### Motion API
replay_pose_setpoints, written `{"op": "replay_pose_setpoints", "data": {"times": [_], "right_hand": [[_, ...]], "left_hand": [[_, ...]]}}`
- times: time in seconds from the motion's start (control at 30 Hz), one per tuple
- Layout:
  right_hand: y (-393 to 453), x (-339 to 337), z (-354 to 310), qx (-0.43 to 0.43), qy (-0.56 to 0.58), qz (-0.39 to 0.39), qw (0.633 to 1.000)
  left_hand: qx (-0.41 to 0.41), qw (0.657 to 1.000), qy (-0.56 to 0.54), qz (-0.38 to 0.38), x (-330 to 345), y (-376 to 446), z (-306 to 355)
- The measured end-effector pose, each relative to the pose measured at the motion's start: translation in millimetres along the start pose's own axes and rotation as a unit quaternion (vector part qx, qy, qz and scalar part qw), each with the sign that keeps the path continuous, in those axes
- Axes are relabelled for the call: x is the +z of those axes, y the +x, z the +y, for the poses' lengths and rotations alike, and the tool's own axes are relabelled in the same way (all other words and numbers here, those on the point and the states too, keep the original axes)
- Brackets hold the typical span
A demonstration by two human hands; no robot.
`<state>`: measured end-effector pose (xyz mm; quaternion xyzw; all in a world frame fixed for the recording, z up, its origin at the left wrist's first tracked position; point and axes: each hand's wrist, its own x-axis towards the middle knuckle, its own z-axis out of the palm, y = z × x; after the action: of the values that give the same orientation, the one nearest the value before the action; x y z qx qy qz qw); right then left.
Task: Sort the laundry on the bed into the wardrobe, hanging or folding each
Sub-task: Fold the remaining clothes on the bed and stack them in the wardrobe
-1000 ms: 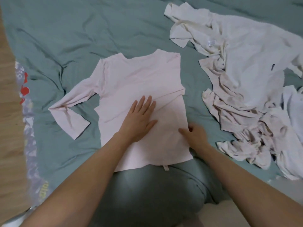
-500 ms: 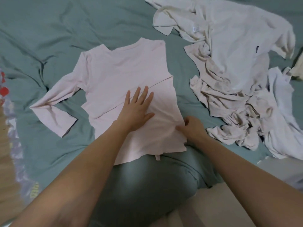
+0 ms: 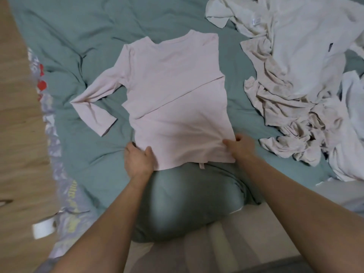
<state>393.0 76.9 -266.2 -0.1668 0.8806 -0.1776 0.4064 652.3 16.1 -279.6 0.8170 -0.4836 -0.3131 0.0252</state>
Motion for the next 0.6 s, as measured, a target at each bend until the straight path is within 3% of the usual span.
{"op": "replay_pose_setpoints", "data": {"times": [0.13, 0.23, 0.3, 0.33, 0.37, 0.4, 0.47, 0.53, 0.6], "right_hand": [[-5.3, 6.6, -0.7, 0.004, 0.001, 0.040, 0.999], [-10.5, 9.8, -8.6, 0.016, 0.047, 0.083, 0.995], [-13.1, 11.3, -14.1, 0.018, 0.062, 0.115, 0.991], [-15.1, 10.9, -16.6, 0.014, 0.062, 0.127, 0.990], [-17.4, 9.8, -19.0, 0.008, 0.056, 0.136, 0.989], [-18.7, 8.4, -20.0, 0.002, 0.040, 0.137, 0.990], [-20.2, 3.8, -16.6, -0.011, -0.024, 0.122, 0.992], [-17.3, -0.4, -8.9, -0.020, -0.097, 0.100, 0.990], [-14.9, -4.7, -3.3, -0.016, -0.157, 0.071, 0.985]], "left_hand": [[-0.036, 0.997, -0.013, -0.064, -0.7, 7.3, -14.2], [-0.111, 0.976, -0.175, -0.065, -2.2, 9.7, -11.2], [-0.202, 0.898, -0.384, -0.077, -6.9, 8.7, -6.9], [-0.231, 0.855, -0.458, -0.082, -10.6, 7.2, -5.1], [-0.248, 0.834, -0.486, -0.082, -14.8, 6.2, -6.1], [-0.253, 0.837, -0.477, -0.086, -19.1, 3.8, -7.9], [-0.233, 0.888, -0.388, -0.084, -29.7, -1.6, -12.6], [-0.164, 0.959, -0.214, -0.082, -38.1, -1.7, -17.5], [-0.099, 0.989, -0.057, -0.093, -43.7, -0.8, -18.9]]}}
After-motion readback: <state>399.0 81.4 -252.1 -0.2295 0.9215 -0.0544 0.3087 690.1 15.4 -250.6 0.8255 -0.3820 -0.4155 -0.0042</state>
